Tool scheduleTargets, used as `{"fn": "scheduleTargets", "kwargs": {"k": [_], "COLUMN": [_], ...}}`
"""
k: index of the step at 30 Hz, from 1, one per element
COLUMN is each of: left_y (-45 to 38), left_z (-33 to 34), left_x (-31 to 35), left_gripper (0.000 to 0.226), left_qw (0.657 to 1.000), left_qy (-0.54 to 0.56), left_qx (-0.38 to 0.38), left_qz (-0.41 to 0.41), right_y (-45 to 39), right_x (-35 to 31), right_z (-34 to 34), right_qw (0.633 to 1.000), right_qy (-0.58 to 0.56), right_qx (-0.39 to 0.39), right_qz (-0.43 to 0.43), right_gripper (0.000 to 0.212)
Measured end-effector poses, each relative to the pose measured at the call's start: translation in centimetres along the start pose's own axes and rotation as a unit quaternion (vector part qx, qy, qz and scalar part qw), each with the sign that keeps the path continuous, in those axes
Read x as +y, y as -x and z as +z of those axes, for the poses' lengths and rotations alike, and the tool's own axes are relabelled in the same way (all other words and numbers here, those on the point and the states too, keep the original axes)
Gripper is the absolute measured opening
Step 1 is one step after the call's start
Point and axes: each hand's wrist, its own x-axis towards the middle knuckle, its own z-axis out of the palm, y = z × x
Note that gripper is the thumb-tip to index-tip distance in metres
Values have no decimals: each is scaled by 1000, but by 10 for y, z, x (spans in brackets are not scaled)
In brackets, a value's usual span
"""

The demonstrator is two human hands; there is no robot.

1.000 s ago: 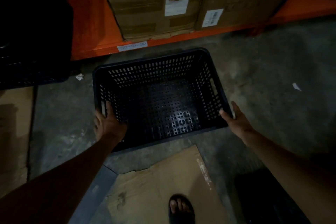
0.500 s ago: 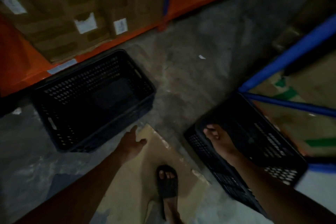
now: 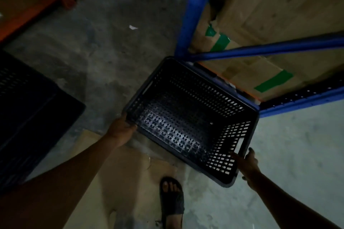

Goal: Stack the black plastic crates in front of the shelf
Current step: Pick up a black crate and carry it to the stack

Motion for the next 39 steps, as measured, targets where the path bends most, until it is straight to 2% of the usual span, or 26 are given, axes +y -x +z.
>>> {"fn": "scheduleTargets", "kwargs": {"k": [2, 5, 7, 10, 15, 21, 30, 35, 39], "left_y": [-27, -54, -59, -58, -49, 13, 149, 210, 250], "left_z": [17, 45, 55, 44, 25, -46, -197, -266, -324], "left_x": [13, 21, 19, 16, 50, 60, 49, 10, -52], "left_gripper": [74, 89, 90, 72, 45, 38, 38, 34, 39], "left_qw": [999, 995, 987, 969, 963, 946, 918, 903, 895], "left_qy": [-21, -41, -80, -140, -94, -146, -163, -133, -51], "left_qx": [20, 84, 127, 187, 247, 276, 356, 403, 429], "left_qz": [-17, -42, -50, -84, -48, -92, -61, -63, -110], "right_y": [-23, -56, -74, -78, -67, -13, 116, 192, 260], "right_x": [3, 10, 16, 16, -9, -57, -198, -277, -333], "right_z": [1, 7, 7, 0, -23, -50, -71, -45, 23], "right_qw": [996, 991, 991, 991, 986, 987, 971, 951, 932], "right_qy": [-75, -109, -107, -118, -146, -145, -109, -80, -104], "right_qx": [-17, -29, -15, 14, 75, 72, 69, 20, -42], "right_qz": [37, 65, 78, 63, 24, -18, -199, -299, -345], "right_gripper": [83, 57, 45, 30, 27, 31, 35, 22, 19]}}
